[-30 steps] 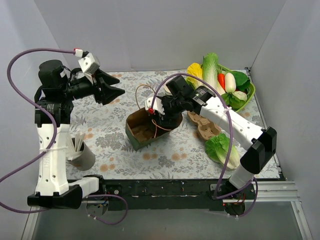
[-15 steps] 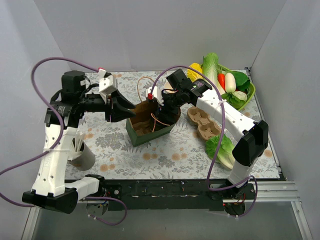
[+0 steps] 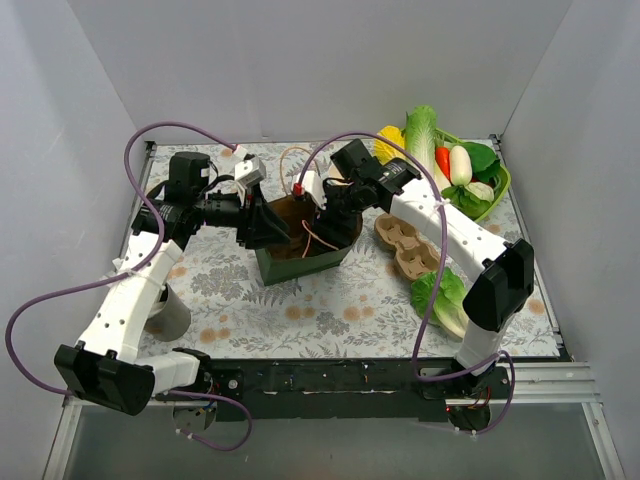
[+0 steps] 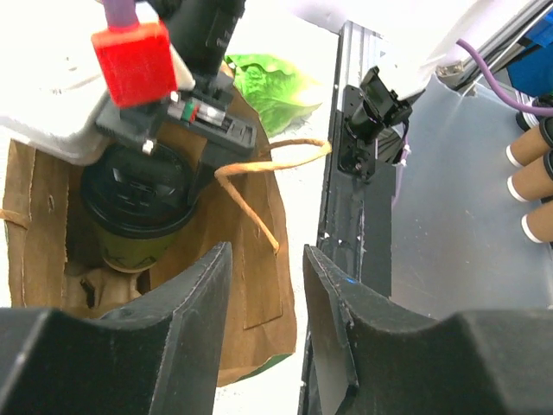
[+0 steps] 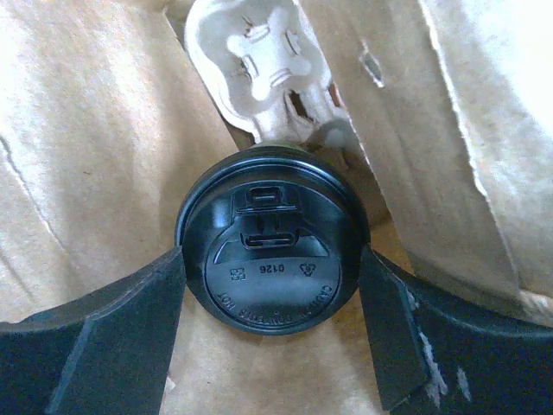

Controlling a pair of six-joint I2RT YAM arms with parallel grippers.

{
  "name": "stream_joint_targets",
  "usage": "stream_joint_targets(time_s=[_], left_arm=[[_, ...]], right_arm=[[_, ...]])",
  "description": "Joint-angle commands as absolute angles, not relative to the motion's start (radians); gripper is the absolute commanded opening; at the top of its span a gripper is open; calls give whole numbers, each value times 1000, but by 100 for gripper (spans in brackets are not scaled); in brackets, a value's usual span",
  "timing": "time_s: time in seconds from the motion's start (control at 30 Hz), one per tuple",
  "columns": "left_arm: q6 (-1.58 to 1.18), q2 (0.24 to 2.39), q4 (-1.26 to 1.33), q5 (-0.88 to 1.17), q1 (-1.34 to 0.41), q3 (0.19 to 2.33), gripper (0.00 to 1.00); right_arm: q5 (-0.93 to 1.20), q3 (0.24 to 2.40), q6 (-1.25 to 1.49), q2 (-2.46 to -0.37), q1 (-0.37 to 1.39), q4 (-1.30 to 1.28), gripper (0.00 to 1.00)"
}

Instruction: Pack the takeout coffee

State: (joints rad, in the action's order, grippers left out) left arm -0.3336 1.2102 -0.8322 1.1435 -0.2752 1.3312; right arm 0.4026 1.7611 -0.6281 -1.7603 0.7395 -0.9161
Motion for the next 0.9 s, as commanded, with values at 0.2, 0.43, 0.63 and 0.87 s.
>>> stream_joint_targets(time_s=[0.2, 0.43, 0.63, 0.87], left_arm=[[-439, 1161, -713, 1071, -262, 1312, 37], [-460, 1101, -742, 994, -236, 1310, 34], [-498, 1120, -597, 1115, -239, 1259, 38], [-505, 1189, -383, 1150, -267, 1348, 43]], right_arm=[[279, 1822, -684, -1827, 741, -943, 4], [308, 1813, -756, -1798, 749, -963, 4], [344, 1842, -735, -1784, 749, -968, 4], [360, 1953, -693, -1864, 746, -1051, 4]])
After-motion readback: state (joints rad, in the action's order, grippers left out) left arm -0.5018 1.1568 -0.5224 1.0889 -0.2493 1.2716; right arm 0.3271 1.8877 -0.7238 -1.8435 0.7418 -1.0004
